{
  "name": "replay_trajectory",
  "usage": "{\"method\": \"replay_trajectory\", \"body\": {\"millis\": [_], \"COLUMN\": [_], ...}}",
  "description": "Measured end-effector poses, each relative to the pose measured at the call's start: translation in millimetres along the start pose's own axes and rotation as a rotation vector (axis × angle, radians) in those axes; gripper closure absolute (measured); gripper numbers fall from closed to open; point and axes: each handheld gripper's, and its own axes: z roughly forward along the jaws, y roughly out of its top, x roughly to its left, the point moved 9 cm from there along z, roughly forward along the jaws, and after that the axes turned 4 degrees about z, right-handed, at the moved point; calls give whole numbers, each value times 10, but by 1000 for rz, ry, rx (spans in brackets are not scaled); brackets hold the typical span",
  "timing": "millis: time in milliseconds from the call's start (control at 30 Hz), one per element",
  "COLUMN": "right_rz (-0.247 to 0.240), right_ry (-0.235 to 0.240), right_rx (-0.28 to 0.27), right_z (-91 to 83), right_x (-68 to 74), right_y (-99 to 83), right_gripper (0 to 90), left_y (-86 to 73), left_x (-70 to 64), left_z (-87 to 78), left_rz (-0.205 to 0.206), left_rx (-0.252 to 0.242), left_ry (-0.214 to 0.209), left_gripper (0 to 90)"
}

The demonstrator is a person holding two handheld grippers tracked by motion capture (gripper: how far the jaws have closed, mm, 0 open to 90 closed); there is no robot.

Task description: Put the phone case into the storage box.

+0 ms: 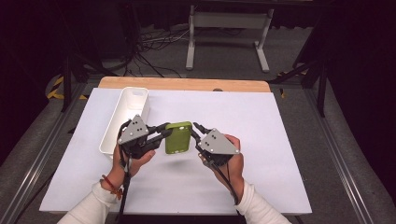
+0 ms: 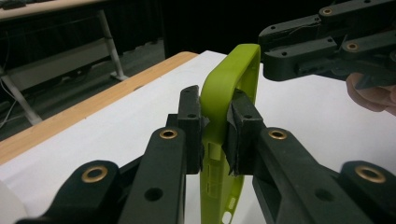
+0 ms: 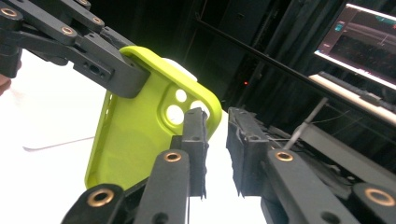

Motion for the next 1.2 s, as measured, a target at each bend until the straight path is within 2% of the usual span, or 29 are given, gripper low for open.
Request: {"method": "replay_trajectory", "body": {"millis": [267, 733, 933, 1200], "right_rz": [17, 22, 38, 24], "right_ry": [42, 45, 47, 46], "right_rx": [16, 11, 21, 25], "right_z": [-35, -124, -143, -186], "right_x": [19, -20, -43, -51], "right_y": [-91, -185, -240, -318], "right_gripper": [694, 558, 469, 358], "left_y": [-14, 11, 34, 72], "left_x": [48, 82, 104, 157], "left_z": [-51, -119, -162, -273], "left_rz": [-4, 9, 12, 13], "left_rx": [-12, -27, -39, -55], "left_ry": [3, 14, 19, 27], "left_gripper": [783, 782, 783, 783]}}
